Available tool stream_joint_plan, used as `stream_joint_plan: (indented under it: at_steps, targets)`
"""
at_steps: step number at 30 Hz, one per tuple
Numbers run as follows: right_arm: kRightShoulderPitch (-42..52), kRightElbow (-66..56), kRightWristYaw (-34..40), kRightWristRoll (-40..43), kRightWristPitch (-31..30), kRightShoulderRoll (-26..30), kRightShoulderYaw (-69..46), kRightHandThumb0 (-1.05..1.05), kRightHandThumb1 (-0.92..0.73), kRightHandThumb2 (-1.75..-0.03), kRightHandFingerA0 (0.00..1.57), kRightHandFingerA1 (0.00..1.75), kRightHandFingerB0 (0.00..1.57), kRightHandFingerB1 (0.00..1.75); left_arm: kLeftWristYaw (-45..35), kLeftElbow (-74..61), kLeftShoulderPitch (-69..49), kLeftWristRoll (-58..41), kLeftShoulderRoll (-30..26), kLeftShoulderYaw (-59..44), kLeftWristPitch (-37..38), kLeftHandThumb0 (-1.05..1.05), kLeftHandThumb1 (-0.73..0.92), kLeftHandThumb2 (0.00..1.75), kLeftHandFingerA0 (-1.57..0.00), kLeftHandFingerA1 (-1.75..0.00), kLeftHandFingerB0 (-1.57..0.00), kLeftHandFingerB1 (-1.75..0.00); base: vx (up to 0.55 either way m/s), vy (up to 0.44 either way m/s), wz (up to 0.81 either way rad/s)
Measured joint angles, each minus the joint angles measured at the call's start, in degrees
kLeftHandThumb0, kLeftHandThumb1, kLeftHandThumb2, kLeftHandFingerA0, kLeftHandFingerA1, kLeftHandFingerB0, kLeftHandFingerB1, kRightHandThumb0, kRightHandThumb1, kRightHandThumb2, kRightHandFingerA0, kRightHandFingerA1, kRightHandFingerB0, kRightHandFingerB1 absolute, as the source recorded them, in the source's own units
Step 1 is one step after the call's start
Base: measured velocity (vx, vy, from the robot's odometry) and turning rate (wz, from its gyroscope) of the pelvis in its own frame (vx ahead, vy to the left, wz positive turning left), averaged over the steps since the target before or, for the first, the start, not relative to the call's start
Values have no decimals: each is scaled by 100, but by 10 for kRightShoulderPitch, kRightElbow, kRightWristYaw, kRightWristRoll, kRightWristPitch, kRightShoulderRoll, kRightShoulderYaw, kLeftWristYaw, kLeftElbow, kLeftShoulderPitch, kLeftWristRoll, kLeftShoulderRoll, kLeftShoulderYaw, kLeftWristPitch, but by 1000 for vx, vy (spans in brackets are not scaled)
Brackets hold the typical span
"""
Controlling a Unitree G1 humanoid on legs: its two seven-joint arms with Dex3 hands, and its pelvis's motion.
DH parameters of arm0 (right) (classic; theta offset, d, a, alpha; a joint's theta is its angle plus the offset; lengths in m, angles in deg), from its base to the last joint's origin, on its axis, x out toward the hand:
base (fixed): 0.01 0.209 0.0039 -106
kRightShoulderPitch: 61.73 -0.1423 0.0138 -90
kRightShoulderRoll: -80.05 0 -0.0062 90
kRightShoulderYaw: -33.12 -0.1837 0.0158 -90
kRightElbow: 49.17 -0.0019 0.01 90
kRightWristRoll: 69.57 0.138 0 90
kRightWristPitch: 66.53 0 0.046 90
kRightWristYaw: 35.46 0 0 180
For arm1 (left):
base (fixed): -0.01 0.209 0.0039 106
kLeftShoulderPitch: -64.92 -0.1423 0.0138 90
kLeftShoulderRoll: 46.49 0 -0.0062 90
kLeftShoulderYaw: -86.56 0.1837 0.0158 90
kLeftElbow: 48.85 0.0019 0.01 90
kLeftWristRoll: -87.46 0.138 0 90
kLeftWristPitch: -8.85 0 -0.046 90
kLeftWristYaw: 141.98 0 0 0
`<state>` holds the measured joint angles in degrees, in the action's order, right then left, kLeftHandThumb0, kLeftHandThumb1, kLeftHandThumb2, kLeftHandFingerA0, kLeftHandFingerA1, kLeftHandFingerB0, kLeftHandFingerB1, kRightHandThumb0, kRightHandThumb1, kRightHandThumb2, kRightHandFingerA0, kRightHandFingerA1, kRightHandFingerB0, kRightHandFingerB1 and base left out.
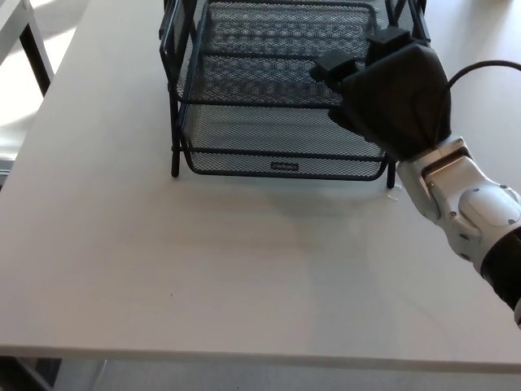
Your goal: The robot uses its right hand to grab the drawer kept on the middle of the desk and pull it out towards the robot
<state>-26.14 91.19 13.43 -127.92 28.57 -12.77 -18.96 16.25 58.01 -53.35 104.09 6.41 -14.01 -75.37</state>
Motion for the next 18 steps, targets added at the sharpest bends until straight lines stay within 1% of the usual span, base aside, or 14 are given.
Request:
stream_joint_plan:
  at_steps: [1, 2, 4, 5, 6, 7, 8, 11, 13, 14, 15, 16, 18]
  targets:
    - [1, -1, 7, -1, 2, 2, 0, -51, -55, -56, 100, 94, 89, 60, 0, 0, 0, 0, 0, 0, 0, -35, 76, 63, -57, -94, -56, -57, 0, 0, 0]
    - [4, -4, 13, -2, 3, 4, 1, -50, -56, -57, 99, 96, 89, 60, 0, 1, 1, 0, 0, 0, 0, -34, 77, 63, -56, -97, -55, -59, 0, 0, 0]
    - [13, -16, 27, -4, 6, 11, 1, -51, -54, -57, 101, 94, 89, 60, 1, 4, 2, 1, 0, 0, 0, -37, 77, 63, -57, -94, -55, -62, 0, 0, 0]
    - [18, -22, 32, -5, 7, 13, 1, -52, -55, -57, 100, 95, 88, 61, 2, 5, 3, 0, 0, 0, 0, -37, 79, 62, -55, -100, -58, -67, 0, 0, 0]
    - [23, -28, 38, -7, 8, 17, 1, -51, -55, -57, 99, 96, 89, 61, 2, 5, 3, 0, 0, 0, 0, -35, 77, 62, -58, -95, -58, -63, 0, 0, 0]
    - [33, -39, 47, -9, 11, 23, 1, -51, -54, -56, 101, 92, 89, 60, 2, 5, 3, 0, 0, 0, 0, -33, 73, 61, -55, -88, -55, -59, 0, 0, 0]
    - [43, -51, 54, -10, 13, 31, 1, -48, -54, -56, 100, 94, 91, 58, 3, 5, 3, 0, 0, 0, 0, -34, 73, 62, -57, -90, -55, -61, 0, 0, 0]
    - [71, -86, 73, -16, 17, 49, 0, -48, -55, -57, 99, 96, 90, 58, 5, 4, 3, 0, 0, -1, 0, -32, 71, 61, -54, -84, -53, -56, 0, 0, 0]
    - [87, -108, 84, -19, 19, 60, -1, -48, -54, -57, 96, 101, 91, 57, 6, 4, 3, 0, 0, -1, 0, -32, 71, 60, -55, -87, -55, -58, 0, 0, 0]
    - [102, -126, 93, -22, 22, 70, -2, -48, -54, -57, 97, 100, 90, 58, 6, 5, 3, 0, 0, -1, 1, -32, 71, 61, -56, -85, -56, -58, 0, 0, 0]
    - [114, -141, 101, -23, 25, 77, -4, -50, -55, -56, 100, 95, 92, 58, 7, 8, 4, 0, 0, -1, 2, -31, 73, 61, -58, -82, -56, -55, 0, 0, 0]
    - [123, -153, 105, -24, 26, 83, -5, -51, -54, -57, 102, 93, 90, 58, 8, 10, 6, 0, 0, -1, 3, -31, 73, 61, -58, -85, -57, -57, 0, 0, 0]
    - [155, -198, 121, -27, 31, 105, -11, -51, -53, -57, 101, 95, 90, 58, 11, 24, 12, 1, 0, 1, 10, -32, 73, 61, -58, -85, -58, -59, 0, 0, 0]
